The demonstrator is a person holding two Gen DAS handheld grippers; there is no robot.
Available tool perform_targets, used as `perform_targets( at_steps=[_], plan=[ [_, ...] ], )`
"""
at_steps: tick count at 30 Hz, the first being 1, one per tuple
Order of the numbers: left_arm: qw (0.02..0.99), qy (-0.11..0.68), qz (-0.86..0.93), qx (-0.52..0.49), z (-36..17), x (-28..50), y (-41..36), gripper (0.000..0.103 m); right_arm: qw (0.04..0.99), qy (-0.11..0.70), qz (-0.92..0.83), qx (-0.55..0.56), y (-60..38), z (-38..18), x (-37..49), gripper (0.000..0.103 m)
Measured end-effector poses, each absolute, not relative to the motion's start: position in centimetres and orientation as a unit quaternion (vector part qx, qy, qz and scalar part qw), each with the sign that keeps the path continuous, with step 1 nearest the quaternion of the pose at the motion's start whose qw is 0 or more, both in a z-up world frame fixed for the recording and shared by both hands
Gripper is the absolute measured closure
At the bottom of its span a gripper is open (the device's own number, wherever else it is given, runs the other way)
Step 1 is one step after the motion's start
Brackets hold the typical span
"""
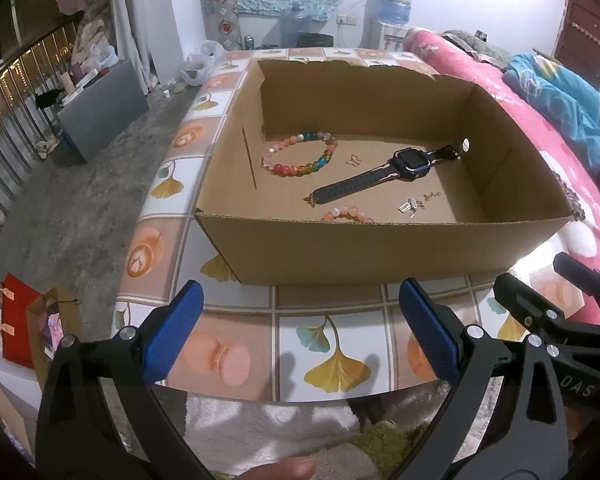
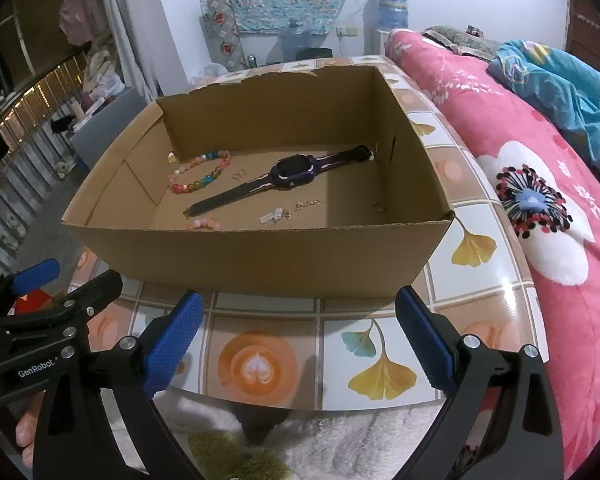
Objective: Organize jewelry
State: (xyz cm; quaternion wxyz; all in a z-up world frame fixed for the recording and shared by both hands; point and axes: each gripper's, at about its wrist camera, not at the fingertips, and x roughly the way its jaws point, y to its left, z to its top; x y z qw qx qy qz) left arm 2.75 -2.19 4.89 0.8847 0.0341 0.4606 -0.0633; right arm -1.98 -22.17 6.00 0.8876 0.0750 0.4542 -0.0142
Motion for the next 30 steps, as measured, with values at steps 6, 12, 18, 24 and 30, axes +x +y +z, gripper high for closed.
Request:
perform_targets(
  at_steps=[6, 12, 18, 24, 30],
  plan=[
    [0.884, 0.463, -0.058, 0.037, 4.69, 3.07, -2.42, 0.008, 0.887, 0.456, -0.015, 0.074, -22.2, 5.92, -1.84, 0.009],
    [0.882, 0.466, -0.058, 0.04, 4.42, 3.3, -2.6, 0.008, 0.885, 0.458, -0.019, 0.076, -22.33, 5.69, -1.6, 0.009],
    [0.881, 0.468, -0.06, 0.04, 4.22, 3.48, -2.63, 0.008, 0.884, 0.46, -0.022, 0.073, -22.37, 5.53, -1.3, 0.009],
    [0.881, 0.468, -0.061, 0.036, 4.16, 3.51, -2.54, 0.008, 0.885, 0.46, -0.023, 0.068, -22.17, 5.75, -1.26, 0.009],
    [0.881, 0.468, -0.062, 0.036, 4.15, 3.53, -2.46, 0.008, 0.885, 0.46, -0.023, 0.064, -21.94, 5.86, -1.25, 0.009]
  ],
)
